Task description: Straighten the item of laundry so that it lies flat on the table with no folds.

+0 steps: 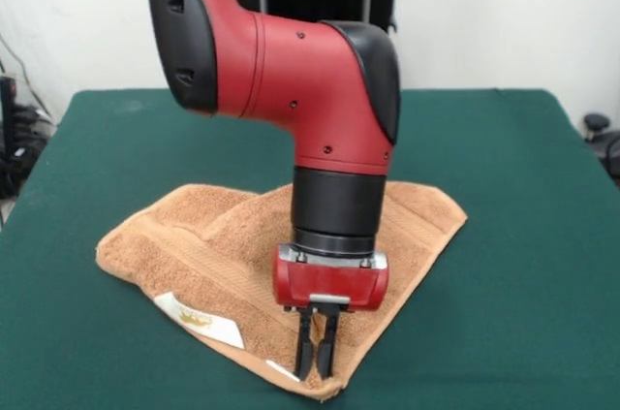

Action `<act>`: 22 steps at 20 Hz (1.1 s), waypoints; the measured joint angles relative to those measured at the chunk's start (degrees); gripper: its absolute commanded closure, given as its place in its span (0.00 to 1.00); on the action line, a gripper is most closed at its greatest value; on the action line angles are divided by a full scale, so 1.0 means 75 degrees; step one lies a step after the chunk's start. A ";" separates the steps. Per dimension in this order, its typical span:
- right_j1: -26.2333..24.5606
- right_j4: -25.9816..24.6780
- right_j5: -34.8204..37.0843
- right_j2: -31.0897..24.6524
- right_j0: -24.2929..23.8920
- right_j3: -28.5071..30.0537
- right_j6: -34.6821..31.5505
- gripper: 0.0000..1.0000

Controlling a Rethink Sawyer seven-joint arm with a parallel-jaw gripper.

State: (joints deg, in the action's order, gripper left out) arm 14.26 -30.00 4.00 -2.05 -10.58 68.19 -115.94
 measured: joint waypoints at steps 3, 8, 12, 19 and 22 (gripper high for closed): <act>-0.0101 0.0389 -0.0009 0.0123 0.0136 -0.0115 0.0000 1.00; -0.0250 0.0937 -0.0017 0.0104 0.0252 -0.0306 0.0002 1.00; -0.0361 0.1384 -0.0016 -0.0194 0.0131 -0.0451 0.0002 1.00; -0.0531 0.2173 -0.0017 -0.0727 -0.0072 -0.0620 0.0002 1.00; -0.0612 0.2682 -0.0022 -0.0729 0.0053 -0.0675 0.0002 1.00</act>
State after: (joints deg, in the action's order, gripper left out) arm 9.66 -9.89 3.84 -7.52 -10.18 63.12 -115.93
